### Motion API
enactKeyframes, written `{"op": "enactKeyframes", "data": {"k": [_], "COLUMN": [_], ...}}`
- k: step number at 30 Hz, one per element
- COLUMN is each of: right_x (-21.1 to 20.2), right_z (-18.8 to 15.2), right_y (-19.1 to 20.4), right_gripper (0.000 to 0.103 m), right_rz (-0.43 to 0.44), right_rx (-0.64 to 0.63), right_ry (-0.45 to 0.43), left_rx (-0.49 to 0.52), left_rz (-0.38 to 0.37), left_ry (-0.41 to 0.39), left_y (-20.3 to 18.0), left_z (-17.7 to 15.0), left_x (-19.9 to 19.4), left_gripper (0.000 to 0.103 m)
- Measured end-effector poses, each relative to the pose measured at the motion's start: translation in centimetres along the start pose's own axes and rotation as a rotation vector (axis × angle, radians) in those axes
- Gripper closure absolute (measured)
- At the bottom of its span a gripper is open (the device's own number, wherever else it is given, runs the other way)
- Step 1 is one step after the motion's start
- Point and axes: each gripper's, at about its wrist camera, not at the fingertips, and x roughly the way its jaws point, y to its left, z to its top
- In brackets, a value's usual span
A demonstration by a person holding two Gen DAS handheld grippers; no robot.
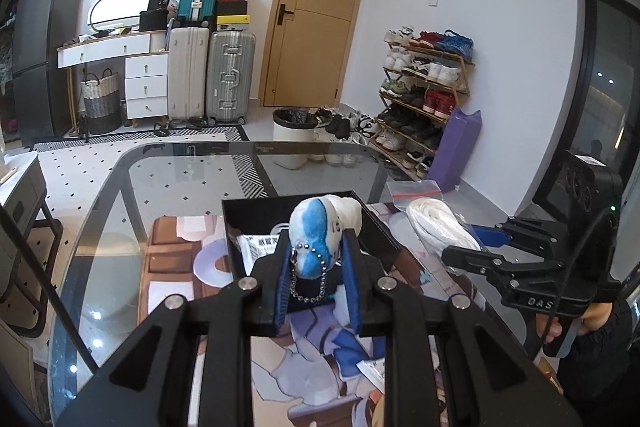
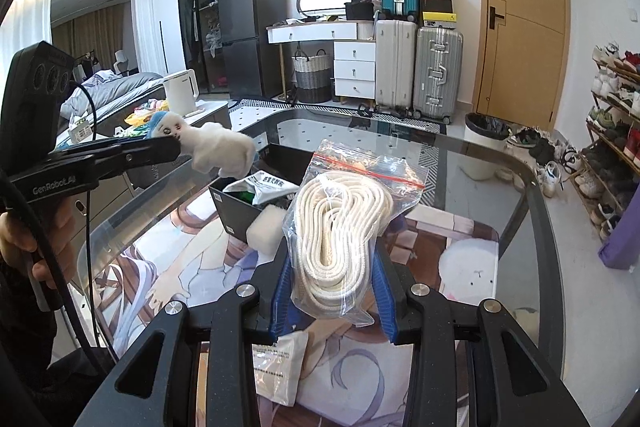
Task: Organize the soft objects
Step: 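Carry the plush toy with the left tool and rope bag with the right tool over the black box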
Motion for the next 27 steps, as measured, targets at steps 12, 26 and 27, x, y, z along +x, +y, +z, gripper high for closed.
{"op": "enactKeyframes", "data": {"k": [12,26,27], "right_x": [2.6,6.9,7.2], "right_z": [2.0,3.5,3.6], "right_y": [-0.3,-0.7,-0.8], "right_gripper": [0.067,0.067,0.067], "right_rz": [0.042,0.076,0.076], "right_rx": [-0.005,-0.011,-0.014], "right_ry": [0.012,0.054,0.057], "left_rx": [-0.03,-0.043,-0.044], "left_rz": [0.041,0.068,0.07], "left_ry": [0.002,0.018,0.02], "left_y": [1.0,1.4,1.5], "left_z": [0.9,1.6,1.6], "left_x": [2.5,5.7,5.9], "left_gripper": [0.082,0.082,0.082]}}
